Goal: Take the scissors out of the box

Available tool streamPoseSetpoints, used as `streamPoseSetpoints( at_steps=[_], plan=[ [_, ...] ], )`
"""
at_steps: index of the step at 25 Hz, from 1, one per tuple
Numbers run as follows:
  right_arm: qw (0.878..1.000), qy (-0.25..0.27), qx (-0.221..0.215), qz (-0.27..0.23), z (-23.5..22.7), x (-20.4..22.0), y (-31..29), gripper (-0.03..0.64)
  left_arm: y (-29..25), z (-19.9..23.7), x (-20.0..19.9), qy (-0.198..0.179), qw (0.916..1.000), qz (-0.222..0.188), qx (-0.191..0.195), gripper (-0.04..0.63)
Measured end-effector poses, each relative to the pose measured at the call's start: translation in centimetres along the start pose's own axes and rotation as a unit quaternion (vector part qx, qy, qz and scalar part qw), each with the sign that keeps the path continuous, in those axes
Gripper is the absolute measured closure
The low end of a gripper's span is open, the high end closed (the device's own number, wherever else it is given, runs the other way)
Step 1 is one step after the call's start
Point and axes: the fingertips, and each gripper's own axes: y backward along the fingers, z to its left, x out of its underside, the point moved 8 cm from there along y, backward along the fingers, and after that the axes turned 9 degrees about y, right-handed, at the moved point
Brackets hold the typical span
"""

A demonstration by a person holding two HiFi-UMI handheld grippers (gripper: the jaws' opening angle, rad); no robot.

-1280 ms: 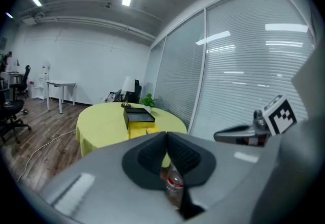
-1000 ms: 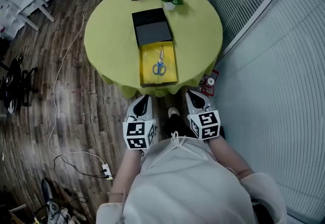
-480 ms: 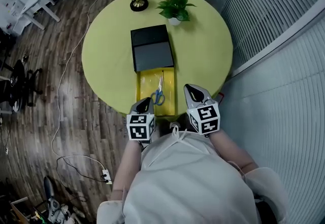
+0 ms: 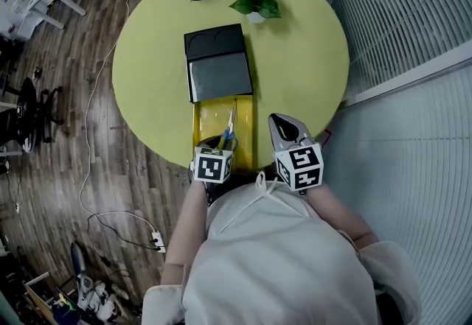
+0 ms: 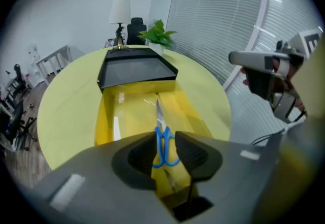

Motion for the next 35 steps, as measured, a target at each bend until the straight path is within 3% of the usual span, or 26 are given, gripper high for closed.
streamPoseSetpoints(
  at_steps=[5, 12, 16, 22, 29, 35],
  plan=[
    [1.0, -0.015, -0.004, 0.025, -1.0, 1.1, -0.7, 0.618, -2.4, 0.1, 0.4, 0.0, 0.9979, 0.065, -0.005, 0.46],
    [0.999, -0.031, 0.003, 0.035, -2.4, 1.8, -1.1, 0.618, -4.3, 0.8, 0.9, 0.0, 0.9947, 0.097, -0.036, 0.452],
    [0.998, -0.04, 0.01, 0.04, -3.1, 2.4, -1.0, 0.618, -4.4, 0.7, 0.7, 0.003, 0.9953, 0.084, -0.049, 0.492],
    [0.997, -0.06, 0.011, 0.053, -2.9, 3.5, -1.1, 0.618, -4.5, 0.8, 1.3, 0.001, 0.9965, 0.062, -0.057, 0.499],
    [0.997, -0.064, 0.006, 0.051, -2.1, 3.6, 0.5, 0.618, -3.7, 1.1, 1.3, 0.015, 0.9966, 0.073, -0.034, 0.505],
    [0.996, -0.065, 0.01, 0.057, -1.4, 4.5, 2.4, 0.618, -2.2, -0.3, 1.6, 0.012, 0.9986, 0.044, -0.027, 0.506]
  ],
)
